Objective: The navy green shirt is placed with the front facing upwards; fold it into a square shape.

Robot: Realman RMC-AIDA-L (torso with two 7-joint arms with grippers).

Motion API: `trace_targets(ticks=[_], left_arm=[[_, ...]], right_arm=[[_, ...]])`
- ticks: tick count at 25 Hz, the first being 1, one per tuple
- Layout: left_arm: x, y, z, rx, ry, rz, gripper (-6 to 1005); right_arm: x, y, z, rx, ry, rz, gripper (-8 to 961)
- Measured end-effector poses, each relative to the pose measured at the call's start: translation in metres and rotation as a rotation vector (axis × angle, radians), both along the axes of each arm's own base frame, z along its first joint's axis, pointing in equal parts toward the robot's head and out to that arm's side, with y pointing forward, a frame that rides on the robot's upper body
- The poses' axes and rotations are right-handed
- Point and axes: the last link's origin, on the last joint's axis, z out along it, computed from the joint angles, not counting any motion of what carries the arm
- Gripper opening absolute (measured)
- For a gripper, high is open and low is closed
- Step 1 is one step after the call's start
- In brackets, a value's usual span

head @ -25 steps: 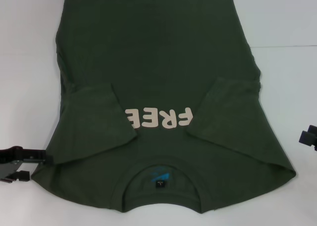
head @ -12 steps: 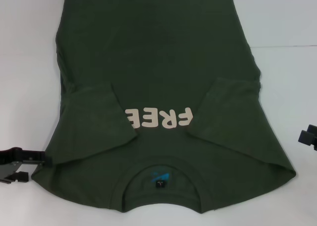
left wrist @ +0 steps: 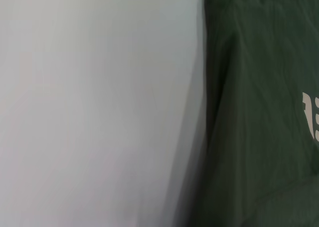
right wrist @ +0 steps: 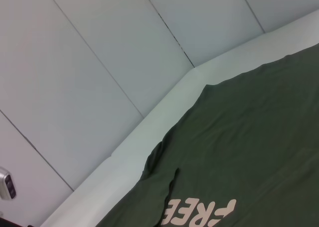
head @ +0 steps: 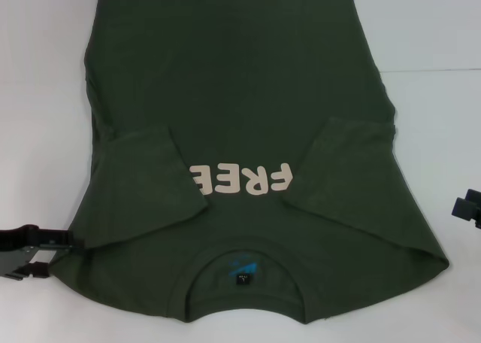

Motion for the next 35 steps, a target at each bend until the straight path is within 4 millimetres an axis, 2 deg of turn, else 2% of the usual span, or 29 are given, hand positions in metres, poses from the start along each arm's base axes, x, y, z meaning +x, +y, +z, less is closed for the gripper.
trace_targets(ticks=[21,32,35], left_arm=[[0.009,0.008,-0.012,-0.01,-0.017,-0.014,901],[0.006,0.008,-0.012,-0.018,0.009,-0.018,507],[0.006,0.008,-0.012,-0.013,0.002,-0.016,438]], right_arm=[[-0.001,0.001,0.0,0.0,0.001,0.003,795],[-0.002,0.003,0.001,0.0,0.002,0.009,796],[-0.003,0.003,0.001,-0.002,0.003,0.01,796]])
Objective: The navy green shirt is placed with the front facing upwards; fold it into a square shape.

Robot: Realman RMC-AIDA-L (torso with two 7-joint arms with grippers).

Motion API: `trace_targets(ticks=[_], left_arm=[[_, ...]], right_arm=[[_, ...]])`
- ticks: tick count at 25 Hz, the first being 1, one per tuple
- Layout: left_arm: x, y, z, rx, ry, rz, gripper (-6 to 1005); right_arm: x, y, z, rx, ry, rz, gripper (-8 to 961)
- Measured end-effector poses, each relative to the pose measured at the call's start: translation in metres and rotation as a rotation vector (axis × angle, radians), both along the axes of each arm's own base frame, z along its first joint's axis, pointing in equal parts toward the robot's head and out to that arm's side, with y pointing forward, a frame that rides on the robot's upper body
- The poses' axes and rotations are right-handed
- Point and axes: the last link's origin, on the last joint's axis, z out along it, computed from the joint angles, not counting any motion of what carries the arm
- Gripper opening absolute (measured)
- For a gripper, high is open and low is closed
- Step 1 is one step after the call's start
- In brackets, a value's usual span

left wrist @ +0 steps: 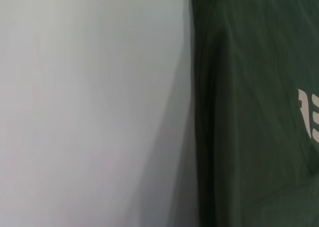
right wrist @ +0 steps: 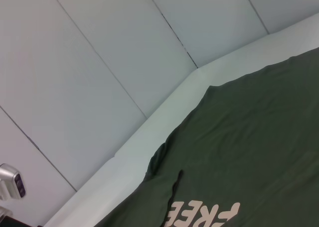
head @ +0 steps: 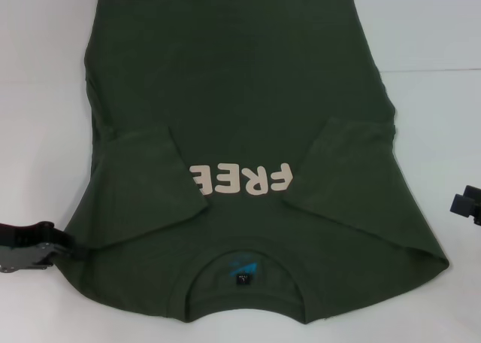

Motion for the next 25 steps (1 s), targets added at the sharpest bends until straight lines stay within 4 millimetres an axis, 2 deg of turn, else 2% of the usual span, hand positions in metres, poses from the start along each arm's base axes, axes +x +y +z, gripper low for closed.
trace_targets(ticks=[7,13,15,18,22,25], left_arm=[[0.0,0.0,0.0,0.004,-0.003,-0.004,277],[0.0,-0.001,0.0,0.0,-0.005,-0.011,55],[0.0,-0.001,0.0,-0.002,-0.007,-0.013,52],[0.001,-0.001,0.0,-0.005,-0.008,-0.018,50],[0.001,-0.002,0.001,-0.009,-0.011,-0.027,51],[0.002,-0.003,0.001,-0.016,-0.015,-0.037,50]], right_arm=[[0.0,-0.001,-0.001,-0.004,0.005,0.001,795],[-0.001,-0.001,0.006,-0.042,0.014,-0.021,794],[-0.002,0.001,0.014,-0.072,0.023,-0.046,793],[-0.007,0.009,0.037,-0.155,0.03,-0.125,793],[-0.007,0.023,0.059,-0.335,0.042,-0.374,792],[-0.008,0.033,0.064,-0.425,0.024,-0.494,791]])
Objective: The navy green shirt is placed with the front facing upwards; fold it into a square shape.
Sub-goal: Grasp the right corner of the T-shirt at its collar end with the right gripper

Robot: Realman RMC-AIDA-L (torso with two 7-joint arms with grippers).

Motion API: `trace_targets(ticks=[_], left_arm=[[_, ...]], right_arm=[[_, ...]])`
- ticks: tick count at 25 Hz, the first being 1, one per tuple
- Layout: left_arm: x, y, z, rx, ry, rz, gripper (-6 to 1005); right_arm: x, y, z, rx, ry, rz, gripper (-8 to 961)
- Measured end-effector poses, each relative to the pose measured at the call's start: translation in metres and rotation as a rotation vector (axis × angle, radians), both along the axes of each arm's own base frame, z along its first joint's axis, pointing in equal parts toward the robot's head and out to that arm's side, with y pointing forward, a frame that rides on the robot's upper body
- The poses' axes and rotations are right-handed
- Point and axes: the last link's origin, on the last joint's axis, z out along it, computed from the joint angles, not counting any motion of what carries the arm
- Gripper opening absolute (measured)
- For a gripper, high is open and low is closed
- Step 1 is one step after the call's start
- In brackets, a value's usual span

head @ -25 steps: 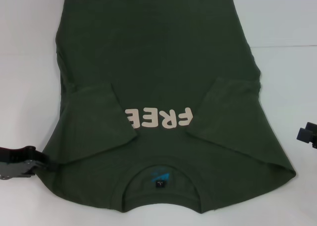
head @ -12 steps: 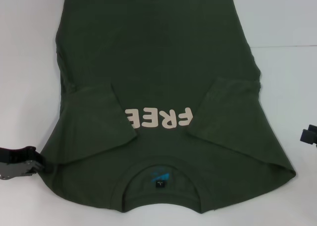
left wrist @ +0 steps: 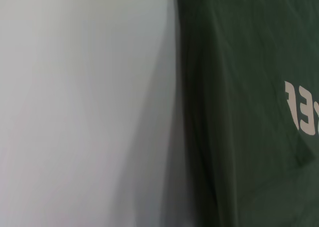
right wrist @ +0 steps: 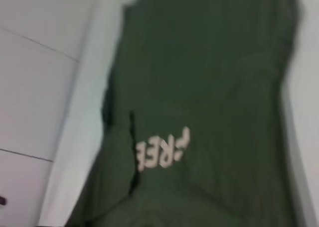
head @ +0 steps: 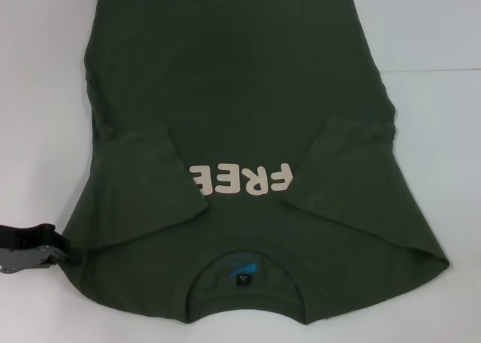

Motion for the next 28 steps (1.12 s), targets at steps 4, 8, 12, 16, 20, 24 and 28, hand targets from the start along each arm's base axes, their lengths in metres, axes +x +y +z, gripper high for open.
trace_targets(ticks=[4,8,12,16,20,24,28], left_arm=[[0.002,0.0,0.0,-0.004,-0.005,-0.01,50],[0.002,0.0,0.001,-0.006,-0.005,-0.018,50],[0.004,0.001,0.002,-0.005,-0.009,-0.027,51],[0.005,0.002,0.003,-0.005,-0.01,-0.03,51],[0.004,0.001,0.002,-0.008,-0.009,-0.029,51],[0.004,0.0,0.002,-0.008,-0.012,-0.027,50],[0.004,0.0,0.002,-0.008,-0.013,-0.028,50]], right_arm=[[-0.001,0.011,-0.005,-0.08,-0.067,-0.058,791],[-0.007,0.021,-0.012,-0.135,-0.107,-0.087,791],[-0.012,0.034,-0.016,-0.168,-0.167,-0.111,790],[-0.019,0.044,-0.023,-0.197,-0.211,-0.103,790],[-0.023,0.047,-0.034,-0.241,-0.234,-0.086,790],[-0.022,0.047,-0.046,-0.271,-0.261,-0.083,789],[-0.021,0.045,-0.053,-0.284,-0.263,-0.077,789]])
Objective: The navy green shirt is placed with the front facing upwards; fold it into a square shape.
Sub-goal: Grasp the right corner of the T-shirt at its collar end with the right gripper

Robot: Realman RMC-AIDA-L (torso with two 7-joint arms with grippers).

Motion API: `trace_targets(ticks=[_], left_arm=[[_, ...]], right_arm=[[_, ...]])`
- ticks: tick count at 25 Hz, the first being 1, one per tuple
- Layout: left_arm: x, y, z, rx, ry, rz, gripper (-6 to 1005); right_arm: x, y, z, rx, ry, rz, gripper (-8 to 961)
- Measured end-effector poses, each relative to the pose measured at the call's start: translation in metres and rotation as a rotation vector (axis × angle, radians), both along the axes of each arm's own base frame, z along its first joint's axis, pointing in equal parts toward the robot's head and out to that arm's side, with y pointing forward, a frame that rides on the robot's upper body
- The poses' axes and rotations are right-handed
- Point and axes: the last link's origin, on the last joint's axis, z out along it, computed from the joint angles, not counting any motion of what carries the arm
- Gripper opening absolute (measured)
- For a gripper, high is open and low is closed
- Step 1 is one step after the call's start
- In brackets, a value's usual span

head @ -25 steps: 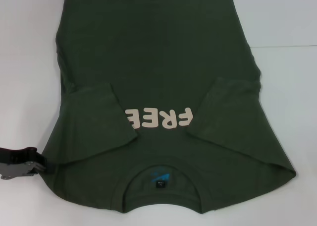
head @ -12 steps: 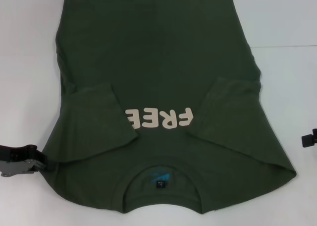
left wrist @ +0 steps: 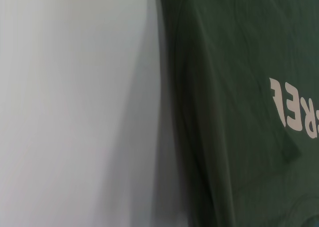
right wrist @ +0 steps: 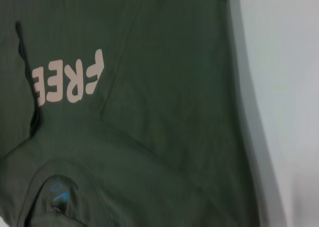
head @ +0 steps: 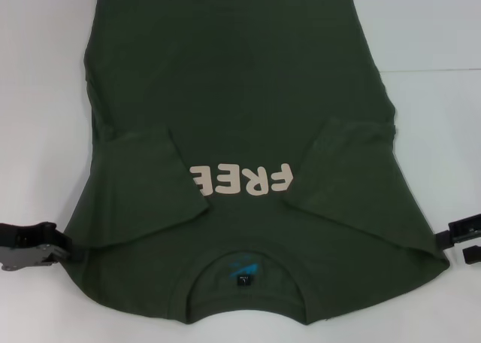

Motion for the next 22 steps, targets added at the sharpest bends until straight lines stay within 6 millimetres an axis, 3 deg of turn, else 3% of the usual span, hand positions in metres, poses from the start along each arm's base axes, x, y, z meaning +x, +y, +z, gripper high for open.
trace_targets(ticks=[22], left_arm=[[0.001,0.001,0.0,-0.002,0.002,-0.004,51]], right_arm=[[-0.001,-0.004,-0.021,-0.027,-0.002,0.036,788]])
